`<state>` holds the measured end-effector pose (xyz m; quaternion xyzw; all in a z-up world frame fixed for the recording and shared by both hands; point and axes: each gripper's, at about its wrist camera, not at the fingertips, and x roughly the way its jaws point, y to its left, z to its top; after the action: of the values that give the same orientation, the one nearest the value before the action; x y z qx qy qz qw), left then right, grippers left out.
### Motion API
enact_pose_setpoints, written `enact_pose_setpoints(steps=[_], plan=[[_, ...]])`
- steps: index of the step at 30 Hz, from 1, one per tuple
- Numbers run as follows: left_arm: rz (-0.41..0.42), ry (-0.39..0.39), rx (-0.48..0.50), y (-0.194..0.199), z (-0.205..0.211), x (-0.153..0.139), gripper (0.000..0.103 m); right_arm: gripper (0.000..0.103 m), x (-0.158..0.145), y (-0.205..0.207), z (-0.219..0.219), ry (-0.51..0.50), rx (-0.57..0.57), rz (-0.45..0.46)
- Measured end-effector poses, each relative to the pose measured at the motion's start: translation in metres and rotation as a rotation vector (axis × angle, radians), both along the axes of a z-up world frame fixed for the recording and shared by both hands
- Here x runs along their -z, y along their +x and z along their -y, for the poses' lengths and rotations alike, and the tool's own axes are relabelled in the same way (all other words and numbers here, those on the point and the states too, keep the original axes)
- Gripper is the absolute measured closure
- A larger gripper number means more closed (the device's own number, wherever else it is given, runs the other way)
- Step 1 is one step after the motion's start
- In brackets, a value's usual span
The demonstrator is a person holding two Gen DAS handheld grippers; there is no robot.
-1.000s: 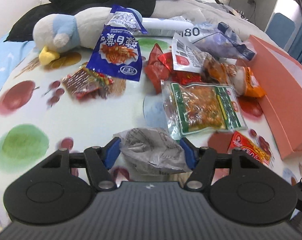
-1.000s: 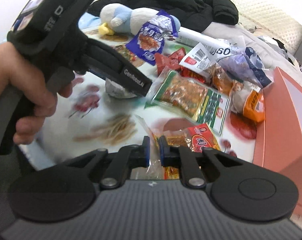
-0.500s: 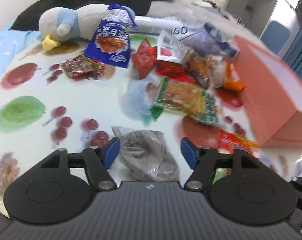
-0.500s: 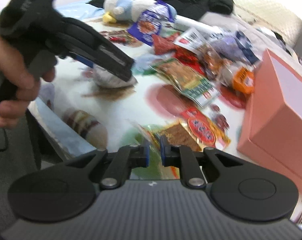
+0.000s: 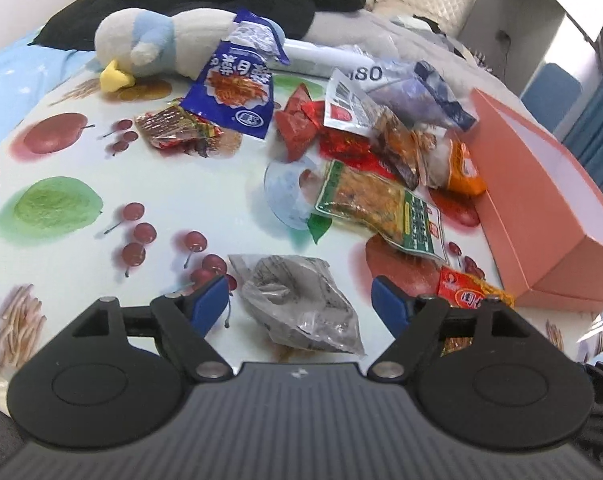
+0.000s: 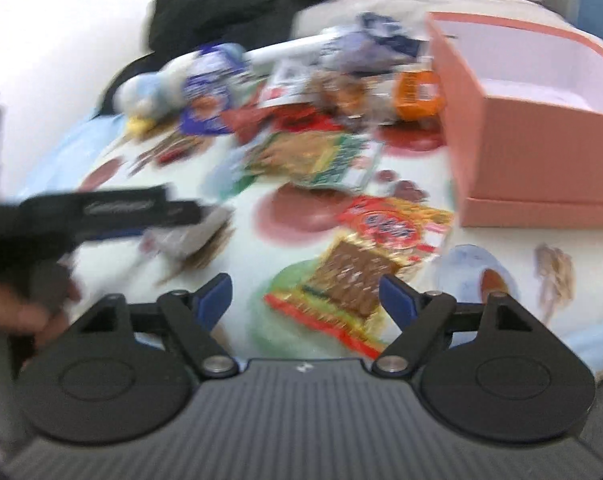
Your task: Organize snacks
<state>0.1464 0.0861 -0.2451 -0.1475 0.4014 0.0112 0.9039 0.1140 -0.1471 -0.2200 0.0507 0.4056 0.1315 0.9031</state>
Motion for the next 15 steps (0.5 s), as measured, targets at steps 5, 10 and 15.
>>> enact_pose_setpoints(steps=[5, 10, 15], plan=[[0.007, -0.002, -0.004, 0.001, -0.003, 0.003, 0.022, 0.021, 0.016, 0.019, -0.004, -0.110, 0.169, -0.029], [0.006, -0.015, -0.007, 0.002, -0.005, 0.007, 0.022, 0.020, 0.038, 0.032, -0.008, -0.120, 0.220, -0.075], [-0.003, -0.017, 0.000, 0.004, -0.006, 0.013, 0.022, 0.013, 0.044, 0.032, -0.024, -0.196, 0.144, -0.043]])
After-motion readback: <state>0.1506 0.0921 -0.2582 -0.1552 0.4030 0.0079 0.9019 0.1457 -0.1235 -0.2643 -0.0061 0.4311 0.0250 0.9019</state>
